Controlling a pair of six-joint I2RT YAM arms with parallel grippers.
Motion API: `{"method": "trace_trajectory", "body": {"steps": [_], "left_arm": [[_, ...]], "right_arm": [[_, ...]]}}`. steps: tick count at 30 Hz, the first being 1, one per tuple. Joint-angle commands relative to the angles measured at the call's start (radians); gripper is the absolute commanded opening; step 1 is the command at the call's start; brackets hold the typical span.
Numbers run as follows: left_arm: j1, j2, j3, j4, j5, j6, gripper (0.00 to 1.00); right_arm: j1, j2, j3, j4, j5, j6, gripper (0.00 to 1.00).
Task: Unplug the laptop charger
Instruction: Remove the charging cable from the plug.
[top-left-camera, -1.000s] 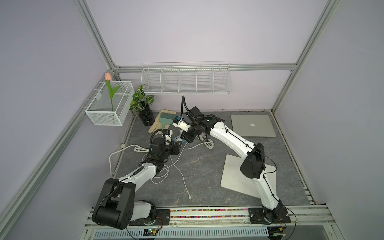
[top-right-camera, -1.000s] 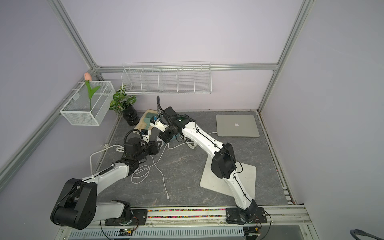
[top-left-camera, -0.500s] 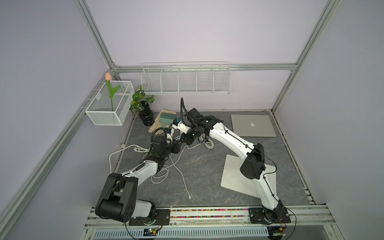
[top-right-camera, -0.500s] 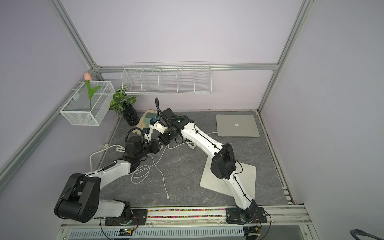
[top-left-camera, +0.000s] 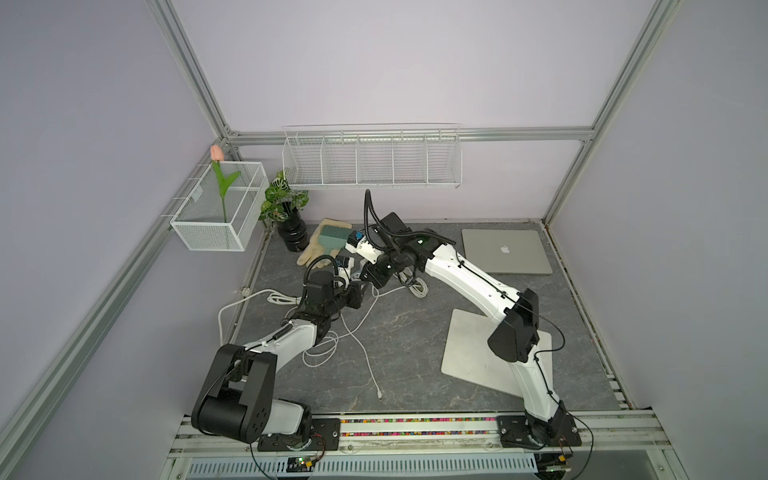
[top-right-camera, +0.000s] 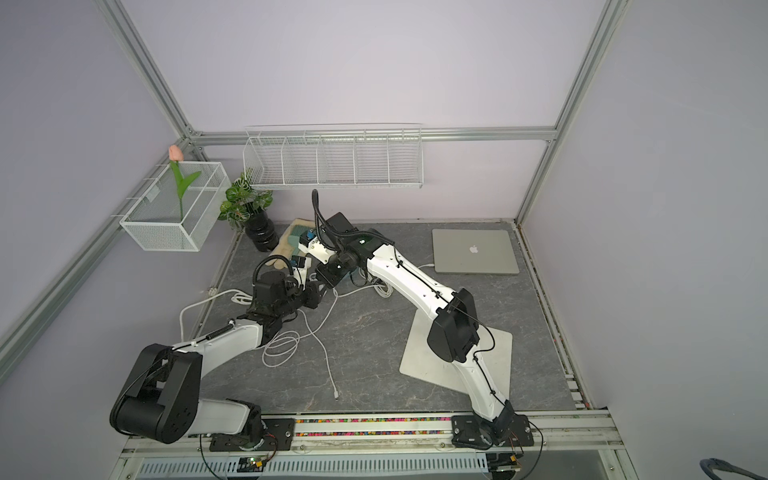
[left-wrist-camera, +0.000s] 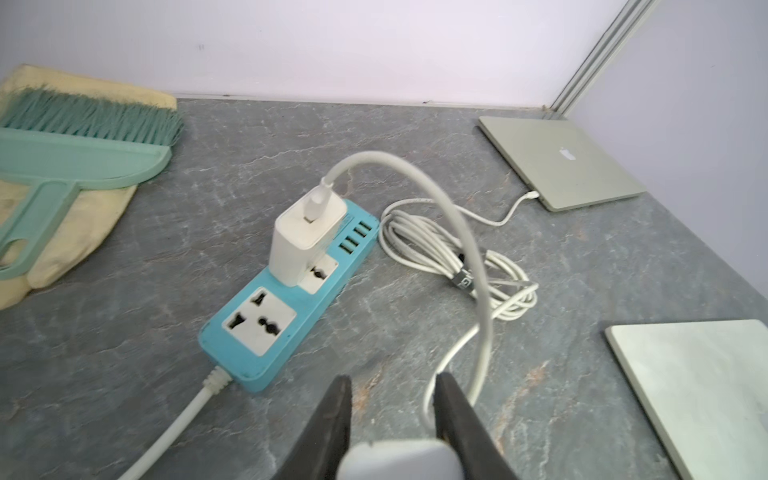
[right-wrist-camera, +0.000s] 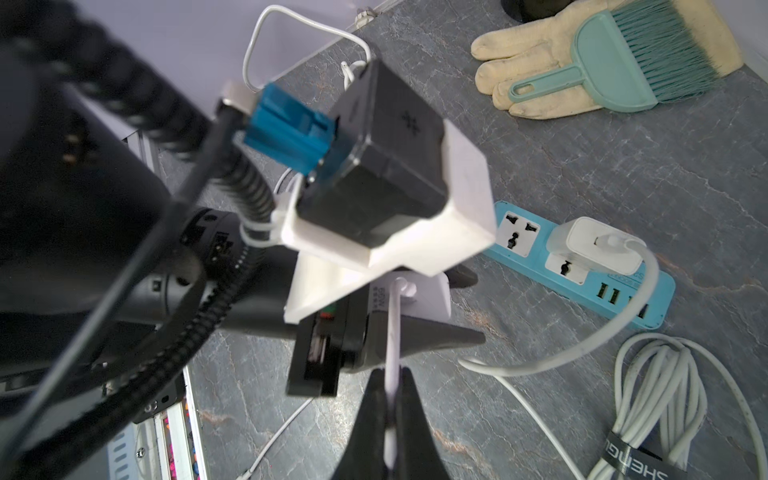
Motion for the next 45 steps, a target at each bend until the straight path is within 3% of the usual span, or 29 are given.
{"method": "trace_trajectory", "body": {"steps": [1,4,6,8,18,25,35,41,45], "left_arm": [[0.011,0.004,0.013,-0.013,0.004,0.007,0.23],[0.011,0.012,0.019,-0.019,0.010,0.010,0.08],[0.011,0.019,0.020,-0.021,0.015,0.008,0.08],[0.009,0.030,0.032,-0.045,0.019,0.009,0.00],[-0.025,0.068,0.036,-0.096,-0.063,-0.002,0.00],[-0.121,0.117,0.104,-0.197,-0.194,0.068,0.00],[-0.126,0.122,0.101,-0.182,-0.217,0.059,0.00],[-0.127,0.060,0.094,-0.178,-0.258,0.048,0.00],[-0.119,-0.020,0.129,-0.245,-0.326,0.009,0.00]], "right_arm": [[0.001,-0.047,-0.016,0.028,0.002,0.006,0.07],[0.001,-0.049,-0.015,0.033,0.028,0.016,0.07],[0.000,-0.060,-0.015,0.041,0.049,0.026,0.07],[-0.002,-0.075,-0.015,0.050,0.064,0.034,0.07],[-0.031,-0.222,-0.118,0.182,0.088,0.085,0.07],[-0.041,-0.258,-0.113,0.182,0.091,0.090,0.07],[-0.101,-0.361,-0.240,0.244,0.100,0.128,0.07],[-0.106,-0.386,-0.299,0.239,0.108,0.107,0.07],[-0.112,-0.456,-0.456,0.315,0.086,0.126,0.07]]}}
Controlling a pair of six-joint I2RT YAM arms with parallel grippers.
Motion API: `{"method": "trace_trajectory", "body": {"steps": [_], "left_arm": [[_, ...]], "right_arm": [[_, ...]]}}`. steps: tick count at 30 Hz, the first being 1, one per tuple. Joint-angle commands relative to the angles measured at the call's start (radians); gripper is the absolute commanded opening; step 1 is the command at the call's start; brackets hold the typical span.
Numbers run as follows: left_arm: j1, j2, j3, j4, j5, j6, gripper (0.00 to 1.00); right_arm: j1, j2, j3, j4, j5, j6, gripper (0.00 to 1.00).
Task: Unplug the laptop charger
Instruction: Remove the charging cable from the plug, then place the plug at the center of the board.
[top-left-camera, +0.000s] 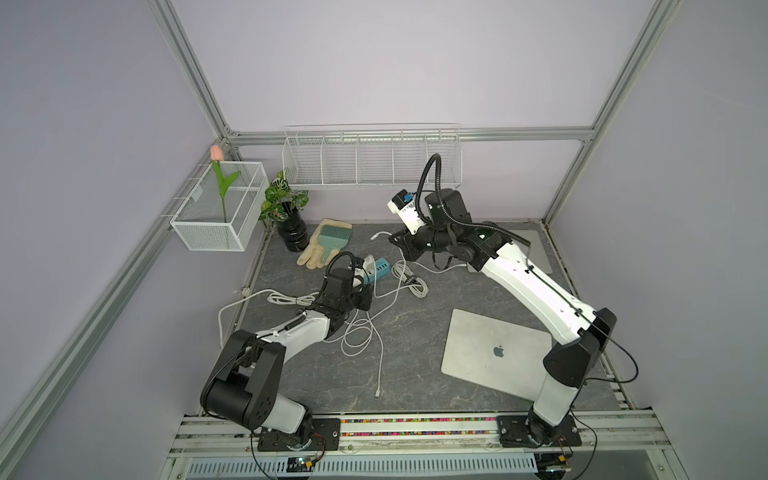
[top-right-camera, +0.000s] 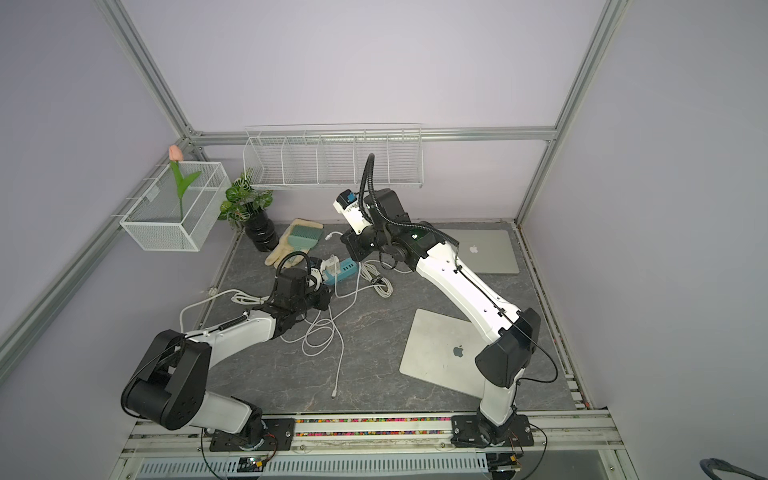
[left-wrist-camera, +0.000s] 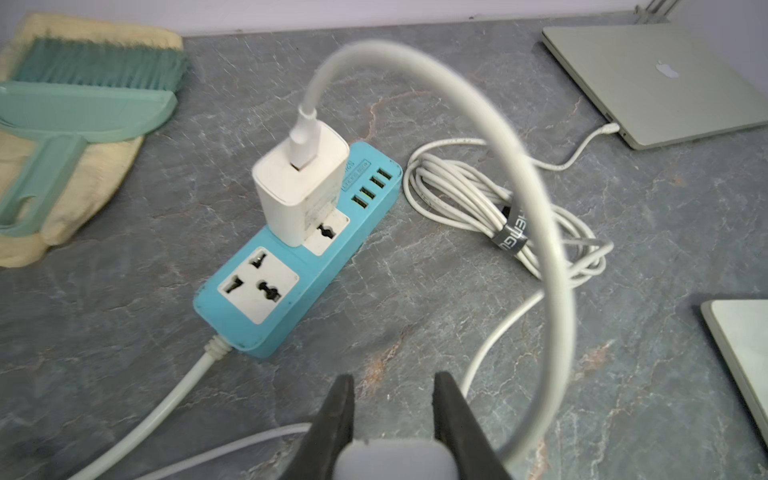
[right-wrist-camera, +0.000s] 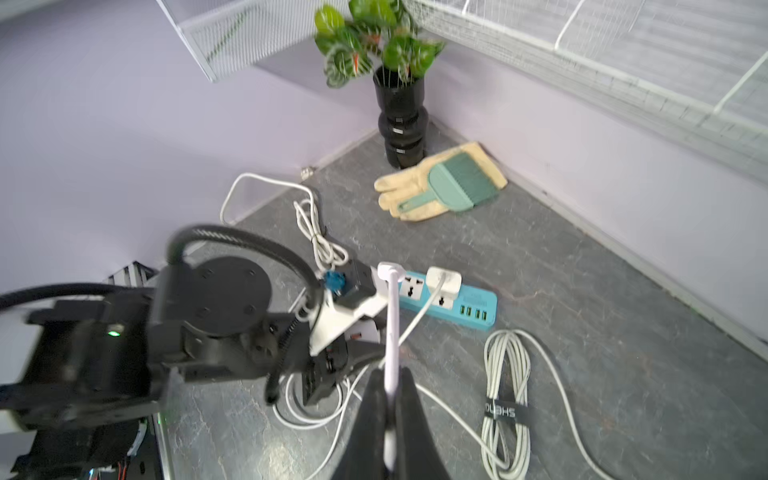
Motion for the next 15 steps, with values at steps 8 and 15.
{"method": "trace_trajectory", "body": {"steps": [8,15], "left_arm": [[0.029,-0.207,0.022,-0.172,-0.055,-0.202,0.00],[0.029,-0.263,-0.046,-0.240,0.027,-0.252,0.00]], "right_arm": [[-0.007,-0.235,-0.535,0.322,-0.174,0.126,0.07],[-0.020,-0.265,-0.753,0.424,-0.181,0.153,0.07]]}}
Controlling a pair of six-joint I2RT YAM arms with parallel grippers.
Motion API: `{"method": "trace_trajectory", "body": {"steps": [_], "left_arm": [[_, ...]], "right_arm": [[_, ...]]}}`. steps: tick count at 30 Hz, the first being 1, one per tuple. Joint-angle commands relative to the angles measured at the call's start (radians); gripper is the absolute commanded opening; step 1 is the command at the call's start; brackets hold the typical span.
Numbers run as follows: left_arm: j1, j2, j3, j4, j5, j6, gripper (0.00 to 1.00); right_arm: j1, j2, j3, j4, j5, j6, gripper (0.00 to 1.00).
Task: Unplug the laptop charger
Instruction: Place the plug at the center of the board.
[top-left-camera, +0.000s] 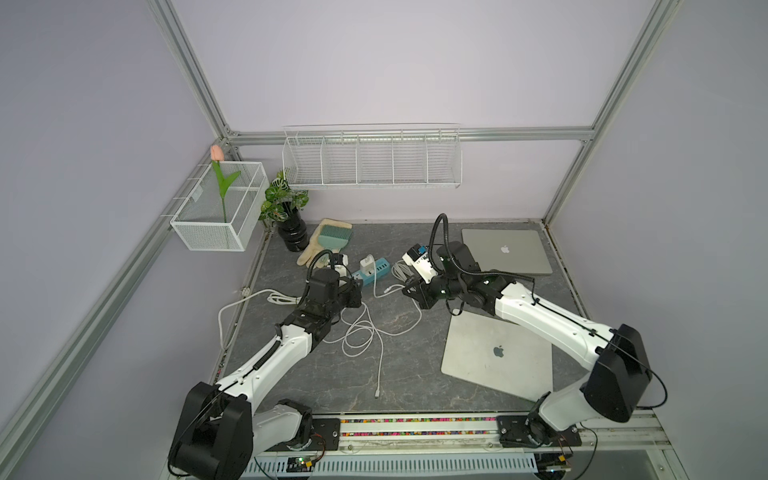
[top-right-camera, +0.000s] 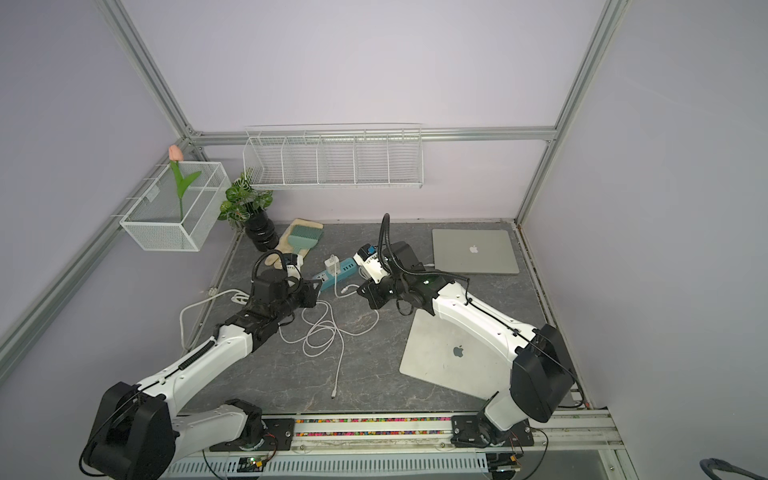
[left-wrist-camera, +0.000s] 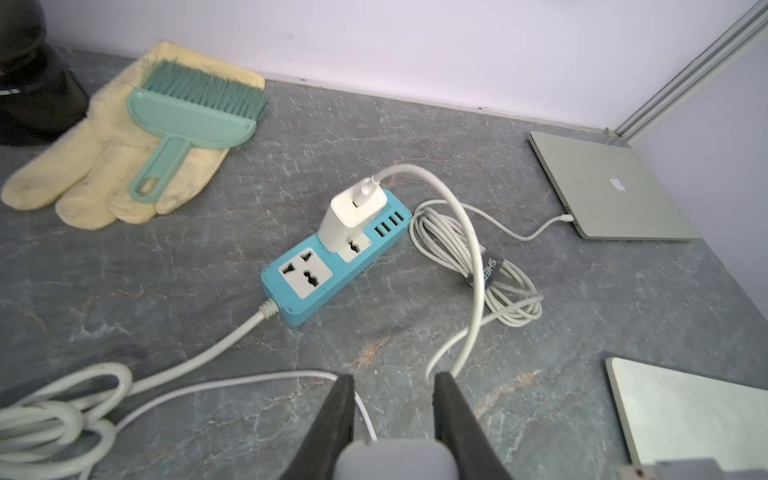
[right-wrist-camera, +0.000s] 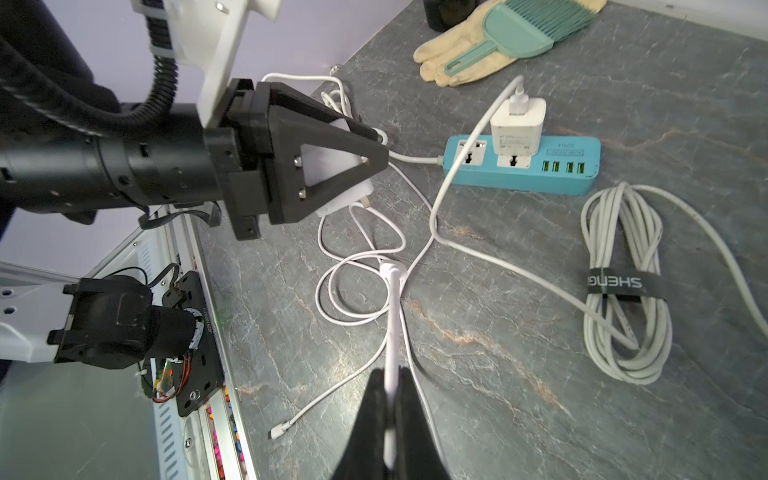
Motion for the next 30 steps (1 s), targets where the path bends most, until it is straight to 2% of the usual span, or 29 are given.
{"method": "trace_trajectory", "body": {"steps": [1,5,9,15,18,22,26,27,28,30], "left_arm": [[0.003,0.000,-0.021,-0.059,0.040,-0.028,0.00],[0.002,0.005,-0.042,-0.043,0.071,-0.045,0.00],[0.001,0.019,-0.088,-0.040,0.169,-0.080,0.00],[0.002,-0.059,-0.202,-0.017,0.239,-0.119,0.00],[0.001,-0.035,-0.201,-0.028,0.282,-0.116,0.00],[-0.008,0.037,-0.183,-0.032,0.303,-0.149,0.00],[-0.038,0.071,-0.181,-0.012,0.304,-0.170,0.00],[-0.038,0.073,-0.178,-0.011,0.303,-0.174,0.04],[-0.039,0.074,-0.173,-0.011,0.302,-0.172,0.15],[-0.039,0.067,-0.161,-0.017,0.305,-0.171,0.26]], "right_arm": [[-0.013,-0.005,-0.081,0.120,-0.003,0.023,0.07],[-0.019,0.033,-0.184,0.224,0.044,0.018,0.07],[-0.020,0.074,-0.296,0.363,0.030,0.070,0.07],[-0.017,0.119,-0.396,0.500,0.058,0.089,0.07],[-0.016,0.142,-0.424,0.540,0.094,0.088,0.15],[-0.015,0.164,-0.457,0.574,0.123,0.085,0.20],[-0.015,0.142,-0.470,0.567,0.144,0.074,0.41],[-0.015,0.126,-0.475,0.566,0.144,0.065,0.46],[-0.014,0.109,-0.479,0.563,0.152,0.061,0.54],[-0.017,0.081,-0.475,0.546,0.180,0.058,0.68]]}}
